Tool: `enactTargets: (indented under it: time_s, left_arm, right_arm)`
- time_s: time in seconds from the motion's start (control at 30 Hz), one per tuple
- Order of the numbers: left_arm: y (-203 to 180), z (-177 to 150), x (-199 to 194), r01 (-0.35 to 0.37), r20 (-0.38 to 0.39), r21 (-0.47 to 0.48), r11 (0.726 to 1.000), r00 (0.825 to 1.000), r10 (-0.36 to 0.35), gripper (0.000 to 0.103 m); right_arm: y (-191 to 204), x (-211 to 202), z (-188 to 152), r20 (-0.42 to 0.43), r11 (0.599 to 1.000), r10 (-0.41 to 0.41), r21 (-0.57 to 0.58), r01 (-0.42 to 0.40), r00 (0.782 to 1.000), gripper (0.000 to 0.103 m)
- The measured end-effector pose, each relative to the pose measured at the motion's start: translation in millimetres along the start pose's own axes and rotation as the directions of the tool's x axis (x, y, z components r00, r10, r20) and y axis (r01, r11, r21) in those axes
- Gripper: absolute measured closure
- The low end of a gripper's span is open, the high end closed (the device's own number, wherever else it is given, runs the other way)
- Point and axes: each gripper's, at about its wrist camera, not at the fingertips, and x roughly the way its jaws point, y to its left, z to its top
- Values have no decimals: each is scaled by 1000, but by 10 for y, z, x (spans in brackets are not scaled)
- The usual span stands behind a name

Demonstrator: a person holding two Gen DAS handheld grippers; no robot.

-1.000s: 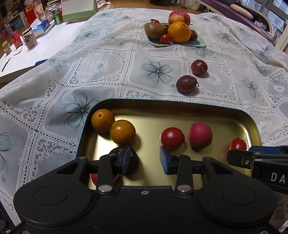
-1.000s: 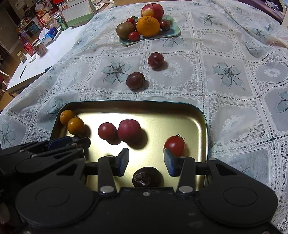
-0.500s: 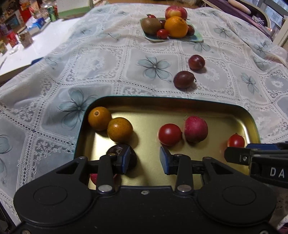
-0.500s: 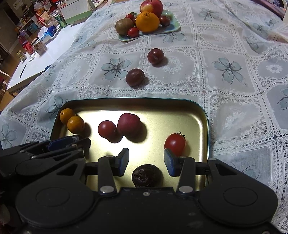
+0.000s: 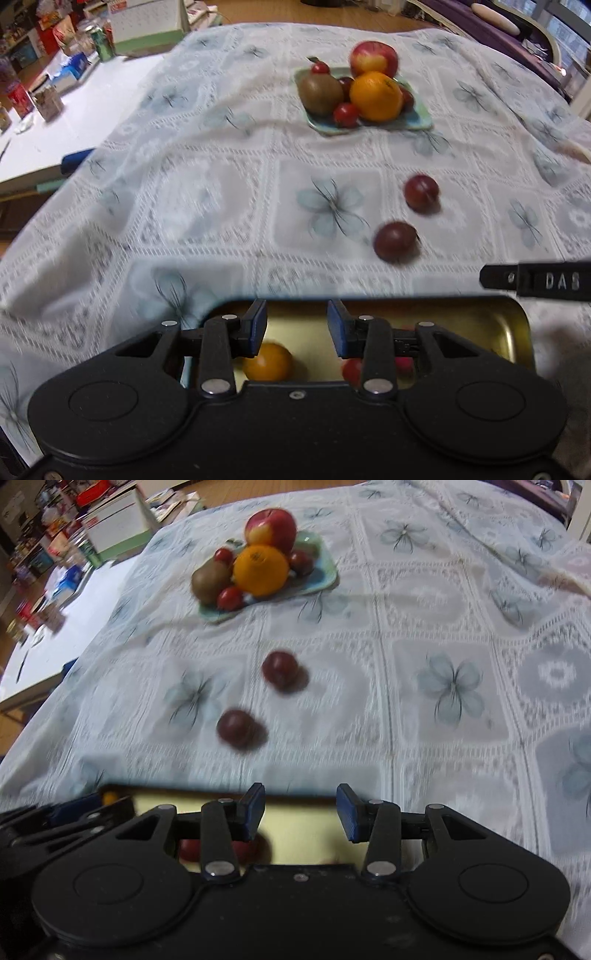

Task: Organize fruits
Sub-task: 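Move the right tool to a dark red plum and grasp it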

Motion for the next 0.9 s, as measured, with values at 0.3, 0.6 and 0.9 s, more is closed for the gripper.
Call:
enactTargets:
  time_s: [0.3, 0.6, 0.9]
  left_arm:
    - [71, 229, 252, -30, -21, -5, 1000, 999, 30, 57]
    - [155, 273, 444, -29, -54, -17, 999, 998, 28, 57]
    - [169, 298, 534, -24, -68, -5, 1000, 997, 24, 57]
  right_arm:
    - [121, 417, 622, 16, 1000, 0, -14, 0, 1000, 58]
    - [379, 804, 903, -14, 998, -23, -66, 22, 1000, 55]
    - [363, 1088, 991, -5, 986, -136, -97, 135, 991, 63]
